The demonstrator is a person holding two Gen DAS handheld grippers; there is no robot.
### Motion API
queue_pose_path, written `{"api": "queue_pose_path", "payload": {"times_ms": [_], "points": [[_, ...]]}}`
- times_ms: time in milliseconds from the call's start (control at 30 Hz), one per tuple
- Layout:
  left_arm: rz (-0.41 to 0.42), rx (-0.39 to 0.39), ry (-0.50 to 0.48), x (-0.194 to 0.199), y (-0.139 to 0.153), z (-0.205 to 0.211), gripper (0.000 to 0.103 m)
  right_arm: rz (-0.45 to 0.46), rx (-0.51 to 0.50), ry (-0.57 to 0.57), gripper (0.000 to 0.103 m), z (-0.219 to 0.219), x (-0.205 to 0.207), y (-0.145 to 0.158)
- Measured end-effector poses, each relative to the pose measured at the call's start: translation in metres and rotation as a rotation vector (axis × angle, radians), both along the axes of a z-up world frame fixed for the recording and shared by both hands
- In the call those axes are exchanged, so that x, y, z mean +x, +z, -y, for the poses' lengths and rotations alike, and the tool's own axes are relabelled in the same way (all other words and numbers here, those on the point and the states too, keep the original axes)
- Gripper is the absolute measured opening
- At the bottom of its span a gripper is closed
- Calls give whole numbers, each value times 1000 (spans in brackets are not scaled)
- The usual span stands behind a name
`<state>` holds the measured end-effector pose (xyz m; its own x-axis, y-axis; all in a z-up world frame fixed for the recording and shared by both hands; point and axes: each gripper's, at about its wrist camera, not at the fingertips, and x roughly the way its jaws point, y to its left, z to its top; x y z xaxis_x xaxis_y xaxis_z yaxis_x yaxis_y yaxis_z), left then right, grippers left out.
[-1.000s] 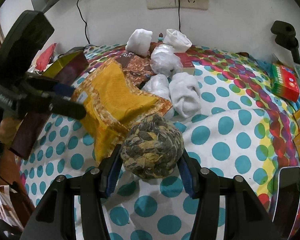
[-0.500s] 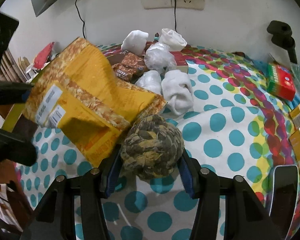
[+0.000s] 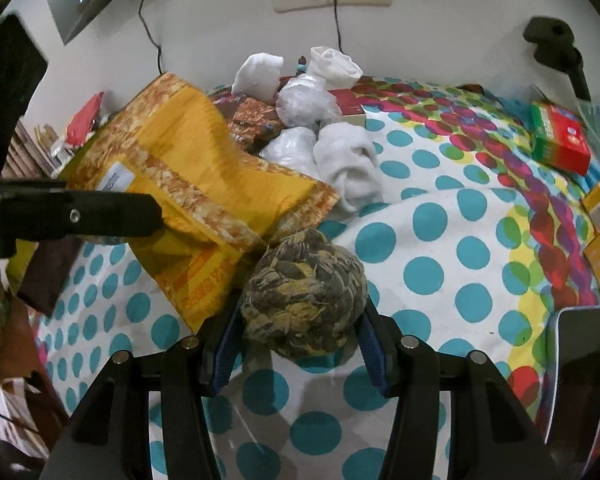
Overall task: Organize objects
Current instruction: 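Close the left tool on the yellow snack bag, then lift the yellow bag with the left tool and release it onto the gold tray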
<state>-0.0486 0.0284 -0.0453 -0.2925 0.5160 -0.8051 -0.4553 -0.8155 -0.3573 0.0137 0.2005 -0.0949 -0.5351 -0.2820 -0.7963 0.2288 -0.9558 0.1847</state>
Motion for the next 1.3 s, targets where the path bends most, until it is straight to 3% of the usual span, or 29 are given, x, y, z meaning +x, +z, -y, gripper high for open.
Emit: {"api": "queue_pose_path", "payload": {"times_ms": [233,300,400,633,867,1300], "points": [[-40,12,80,18,6,10,33,-54,43,-39,50,-1,-3,2],[-45,40,105,23,9,17,17,-67,55,-58,50,-2,-5,1],[-50,87,131,27,16,27,14,-81,71,-80,50,-4,-10,1],[-96,35,153,34,27,27,14,-107,105,-119,50,-4,-20,2],[-153,39,185,42,49,36,13,-133,151,-154,50,-2,-28,3],[-230,-22,432,47,88,117,13,-77,115,-216,50,-17,-37,-4]]}}
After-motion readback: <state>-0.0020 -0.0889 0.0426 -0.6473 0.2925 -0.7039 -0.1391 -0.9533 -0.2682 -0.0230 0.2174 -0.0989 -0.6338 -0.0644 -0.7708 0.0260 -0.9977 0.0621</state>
